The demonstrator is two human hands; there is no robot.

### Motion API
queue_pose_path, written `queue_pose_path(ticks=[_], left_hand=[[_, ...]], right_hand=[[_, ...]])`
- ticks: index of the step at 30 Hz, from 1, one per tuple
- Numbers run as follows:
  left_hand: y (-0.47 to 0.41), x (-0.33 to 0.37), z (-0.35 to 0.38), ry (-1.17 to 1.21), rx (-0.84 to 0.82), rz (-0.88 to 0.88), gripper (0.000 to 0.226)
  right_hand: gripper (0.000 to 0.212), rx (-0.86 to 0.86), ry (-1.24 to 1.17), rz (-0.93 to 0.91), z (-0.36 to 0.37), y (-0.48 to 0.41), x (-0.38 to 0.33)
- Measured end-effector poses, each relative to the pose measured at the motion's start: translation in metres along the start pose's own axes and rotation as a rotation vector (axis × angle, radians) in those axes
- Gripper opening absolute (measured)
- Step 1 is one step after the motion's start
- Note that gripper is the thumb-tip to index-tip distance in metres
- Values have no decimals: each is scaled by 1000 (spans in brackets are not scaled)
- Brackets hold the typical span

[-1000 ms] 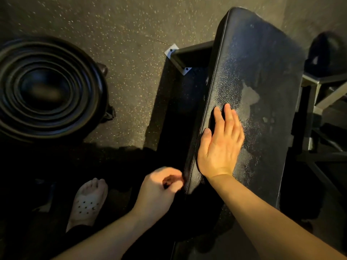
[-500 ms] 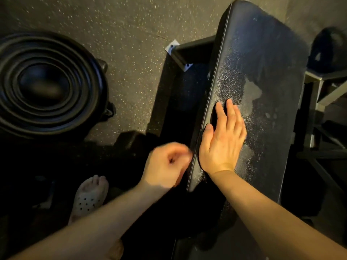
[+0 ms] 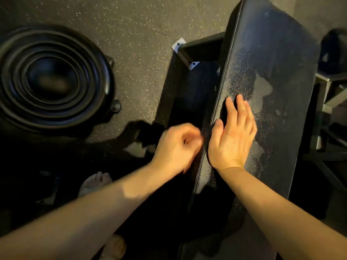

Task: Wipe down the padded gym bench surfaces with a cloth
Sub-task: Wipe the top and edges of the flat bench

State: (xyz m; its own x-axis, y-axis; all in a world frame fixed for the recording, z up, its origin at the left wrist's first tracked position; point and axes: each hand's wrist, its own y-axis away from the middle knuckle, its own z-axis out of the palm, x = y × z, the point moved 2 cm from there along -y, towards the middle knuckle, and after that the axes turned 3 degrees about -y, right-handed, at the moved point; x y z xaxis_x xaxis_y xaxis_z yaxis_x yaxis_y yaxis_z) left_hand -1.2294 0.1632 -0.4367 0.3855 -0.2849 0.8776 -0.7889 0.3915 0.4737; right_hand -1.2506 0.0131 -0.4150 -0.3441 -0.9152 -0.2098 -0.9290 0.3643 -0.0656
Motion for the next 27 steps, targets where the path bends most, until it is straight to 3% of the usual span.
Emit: queue_pose_path(ticks=[2,5,7,10,13,15,17,19,22,24,27], left_hand=[[-37,17,1,-58,99,53,11],[-14,17,8,77,151,43,16],[29,3,9,96,77,5,19],[71,-29,-5,54,-162,-154,20],[72,-34,-22,-52,-339,-139,12],[49,-22,-29,-9,-164,-114,7],[14,-12,-35,73,145,-159,7],[-17,-1,-34,291,301,-209,15],[-40,13,-19,610,176,-247,33],[-46,19,-17,550,57,-228,37],[-56,19,-21,431,-26,-181,24]], right_hand=[[56,9,3,-4,1,-1,1],[56,10,-1,1,0,0,1],[56,10,10,6,-1,0,-1],[55,-2,9,11,-1,0,-2],[55,-7,5,17,-2,0,-3],[55,-3,2,14,-2,0,-3],[55,1,-1,12,-1,0,-2],[54,11,-6,9,0,0,-1],[54,21,-8,5,1,0,0],[54,29,-9,0,0,1,-1],[54,36,-10,-1,0,1,-1]])
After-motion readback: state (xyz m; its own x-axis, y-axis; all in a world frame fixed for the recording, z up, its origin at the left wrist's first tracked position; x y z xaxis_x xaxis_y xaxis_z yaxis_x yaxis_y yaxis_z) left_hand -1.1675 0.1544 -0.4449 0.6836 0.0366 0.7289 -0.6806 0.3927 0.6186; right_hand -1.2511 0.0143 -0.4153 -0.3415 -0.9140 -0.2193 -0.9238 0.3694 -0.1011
